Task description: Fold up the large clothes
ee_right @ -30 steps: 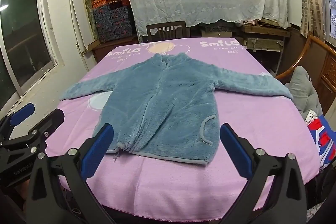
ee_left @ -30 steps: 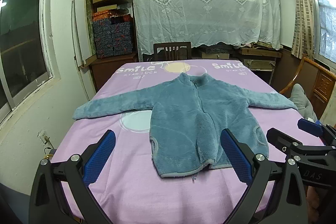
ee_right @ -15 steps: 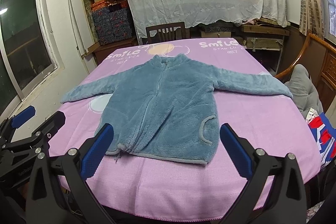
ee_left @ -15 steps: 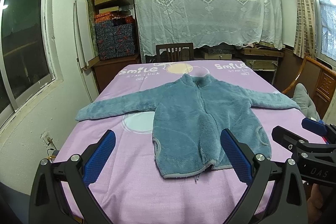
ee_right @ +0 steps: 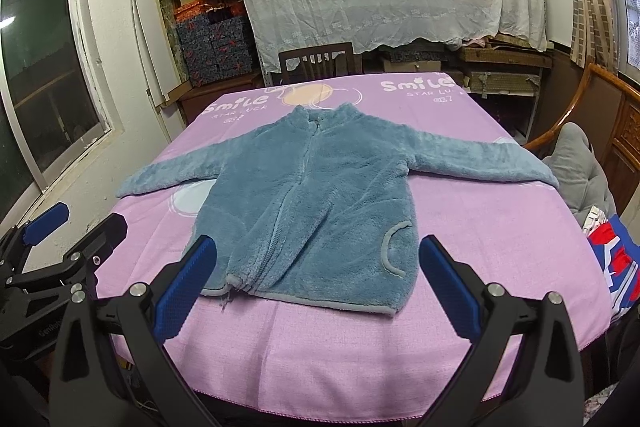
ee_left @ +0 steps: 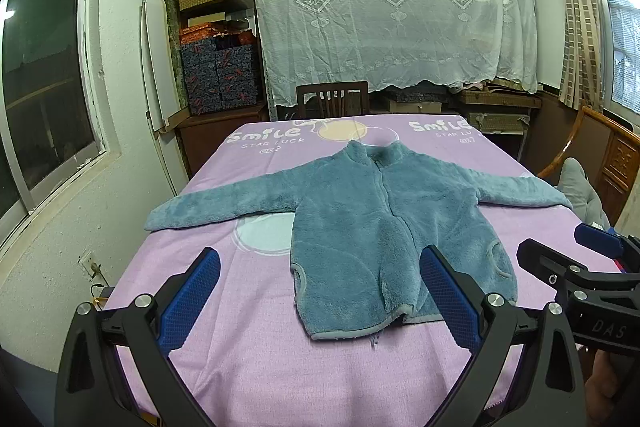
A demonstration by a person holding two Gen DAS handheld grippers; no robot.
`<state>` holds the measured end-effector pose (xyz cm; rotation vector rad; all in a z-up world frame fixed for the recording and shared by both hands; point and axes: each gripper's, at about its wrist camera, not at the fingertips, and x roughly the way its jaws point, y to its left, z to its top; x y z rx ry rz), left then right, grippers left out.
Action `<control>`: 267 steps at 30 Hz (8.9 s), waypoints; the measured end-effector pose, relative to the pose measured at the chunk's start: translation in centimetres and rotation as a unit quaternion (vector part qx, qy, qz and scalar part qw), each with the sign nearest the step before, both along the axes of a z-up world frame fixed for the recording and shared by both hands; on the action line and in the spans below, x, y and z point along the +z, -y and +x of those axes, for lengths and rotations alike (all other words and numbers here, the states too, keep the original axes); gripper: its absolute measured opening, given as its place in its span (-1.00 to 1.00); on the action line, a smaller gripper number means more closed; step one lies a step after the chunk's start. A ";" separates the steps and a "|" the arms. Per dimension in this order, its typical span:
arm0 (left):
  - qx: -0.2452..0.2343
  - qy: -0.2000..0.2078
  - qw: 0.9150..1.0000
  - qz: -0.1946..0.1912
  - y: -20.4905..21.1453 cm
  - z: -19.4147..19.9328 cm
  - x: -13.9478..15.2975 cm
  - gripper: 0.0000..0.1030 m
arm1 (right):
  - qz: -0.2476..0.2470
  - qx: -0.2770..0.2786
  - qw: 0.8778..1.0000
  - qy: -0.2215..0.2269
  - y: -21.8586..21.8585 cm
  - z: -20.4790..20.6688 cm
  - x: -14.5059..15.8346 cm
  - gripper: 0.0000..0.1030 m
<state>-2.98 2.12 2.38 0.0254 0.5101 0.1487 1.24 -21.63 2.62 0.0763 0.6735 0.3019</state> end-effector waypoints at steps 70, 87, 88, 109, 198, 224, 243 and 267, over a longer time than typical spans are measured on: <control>-0.001 -0.203 0.975 -0.087 -6.4 11.6 -12.3 0.28 | 0.014 0.026 0.990 -0.138 3.7 8.2 -12.2 -0.71; -0.060 -0.147 0.987 -0.030 -4.7 14.8 -6.4 0.62 | 0.083 -0.006 0.991 -0.104 10.2 13.0 -6.6 -0.06; -0.080 -0.143 0.986 -0.031 -3.6 16.3 -6.3 0.68 | 0.092 -0.007 0.990 -0.104 9.4 14.3 -6.7 -0.06; -0.065 -0.218 0.973 -0.045 -3.5 27.9 -11.3 0.83 | 0.239 -0.132 0.947 -0.167 17.9 25.5 -12.9 0.26; -0.196 -0.205 0.947 -0.150 0.5 34.4 -7.0 -0.77 | 0.173 -0.069 0.979 -0.083 10.8 25.3 -9.5 -0.32; -0.052 -0.195 0.969 -0.146 -12.0 32.2 -9.7 0.02 | 0.105 0.001 0.983 -0.148 2.7 31.1 -10.0 -0.79; 0.030 -0.194 0.966 -0.167 -18.1 28.9 -10.1 0.25 | 0.214 -0.059 0.961 -0.162 7.0 33.2 -11.9 -0.77; 0.262 -0.098 0.913 -0.298 -32.2 23.2 -10.1 -0.74 | 0.277 -0.065 0.947 -0.147 9.8 31.2 -11.8 -0.42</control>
